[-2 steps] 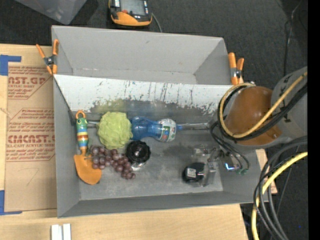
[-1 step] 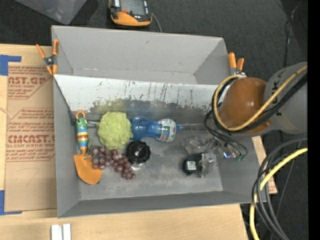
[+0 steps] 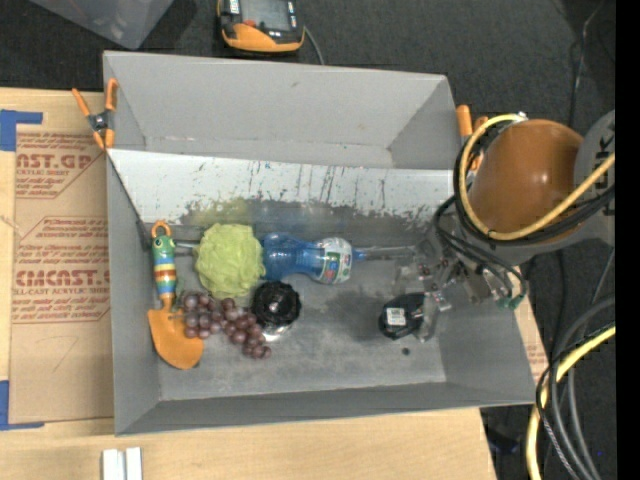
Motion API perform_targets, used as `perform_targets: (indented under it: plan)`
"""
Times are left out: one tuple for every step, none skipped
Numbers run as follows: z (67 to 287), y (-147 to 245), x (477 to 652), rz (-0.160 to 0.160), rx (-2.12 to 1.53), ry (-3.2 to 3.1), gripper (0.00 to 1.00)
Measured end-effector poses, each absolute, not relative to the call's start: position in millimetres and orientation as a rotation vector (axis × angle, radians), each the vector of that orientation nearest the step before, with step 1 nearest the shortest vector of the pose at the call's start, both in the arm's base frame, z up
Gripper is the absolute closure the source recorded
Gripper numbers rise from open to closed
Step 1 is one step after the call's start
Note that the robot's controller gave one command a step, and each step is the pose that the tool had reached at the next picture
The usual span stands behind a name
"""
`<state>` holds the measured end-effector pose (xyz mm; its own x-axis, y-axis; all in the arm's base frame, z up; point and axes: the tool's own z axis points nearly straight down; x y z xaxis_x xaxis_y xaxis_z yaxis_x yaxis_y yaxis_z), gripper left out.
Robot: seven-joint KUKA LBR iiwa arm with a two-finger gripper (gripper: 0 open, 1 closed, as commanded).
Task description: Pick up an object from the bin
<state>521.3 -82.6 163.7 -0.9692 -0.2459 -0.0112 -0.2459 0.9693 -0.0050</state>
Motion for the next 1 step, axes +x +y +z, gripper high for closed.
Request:
perform_targets:
  plan:
    - [179.4, -84.7, 527.9, -0.015, -0.381, 3.086, 1.00]
